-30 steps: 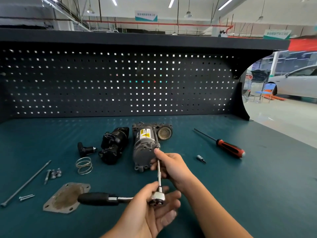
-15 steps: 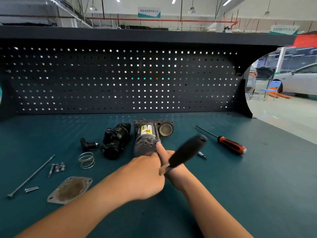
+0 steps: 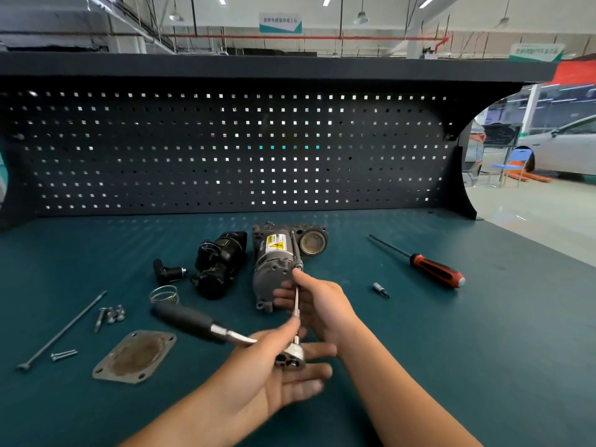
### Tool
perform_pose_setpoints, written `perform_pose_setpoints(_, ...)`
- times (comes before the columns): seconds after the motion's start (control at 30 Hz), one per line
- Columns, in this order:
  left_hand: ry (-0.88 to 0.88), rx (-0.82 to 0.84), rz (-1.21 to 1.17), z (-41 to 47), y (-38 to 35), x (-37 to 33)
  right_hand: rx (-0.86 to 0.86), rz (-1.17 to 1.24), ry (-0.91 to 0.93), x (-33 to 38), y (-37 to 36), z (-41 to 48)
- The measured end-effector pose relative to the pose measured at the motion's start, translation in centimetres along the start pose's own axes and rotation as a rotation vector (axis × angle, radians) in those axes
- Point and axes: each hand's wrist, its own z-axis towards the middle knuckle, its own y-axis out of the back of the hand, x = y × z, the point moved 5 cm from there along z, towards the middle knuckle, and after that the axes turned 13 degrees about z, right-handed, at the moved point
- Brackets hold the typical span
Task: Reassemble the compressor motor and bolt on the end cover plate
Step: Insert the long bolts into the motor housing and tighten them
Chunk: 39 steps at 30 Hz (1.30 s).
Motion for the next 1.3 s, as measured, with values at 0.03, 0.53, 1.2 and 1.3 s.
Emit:
perform_pose_setpoints(0.03, 0.042, 0.023, -0.197, -0.1, -0.4, 0.5, 0.003, 0.0, -0.001, 0.1, -0.1, -0.1)
perform_pose_setpoints(0.53, -0.143, -0.211, 1.004, -0.4, 0.5, -4.1, 0.007, -0.237, 0.037, -0.2, -0.5, 0.0)
perform_pose_setpoints(1.2, -0.036, -0.097, 0.495, 0.4, -0.2, -0.9, 0.018, 0.009, -0.012, 0.2, 0.1, -0.4)
perform_pose_setpoints(1.3, 0.057, 0.001, -0.189, 0.3, -0.8, 0.9, 0.03, -0.02, -0.022, 0.2, 0.1, -0.4)
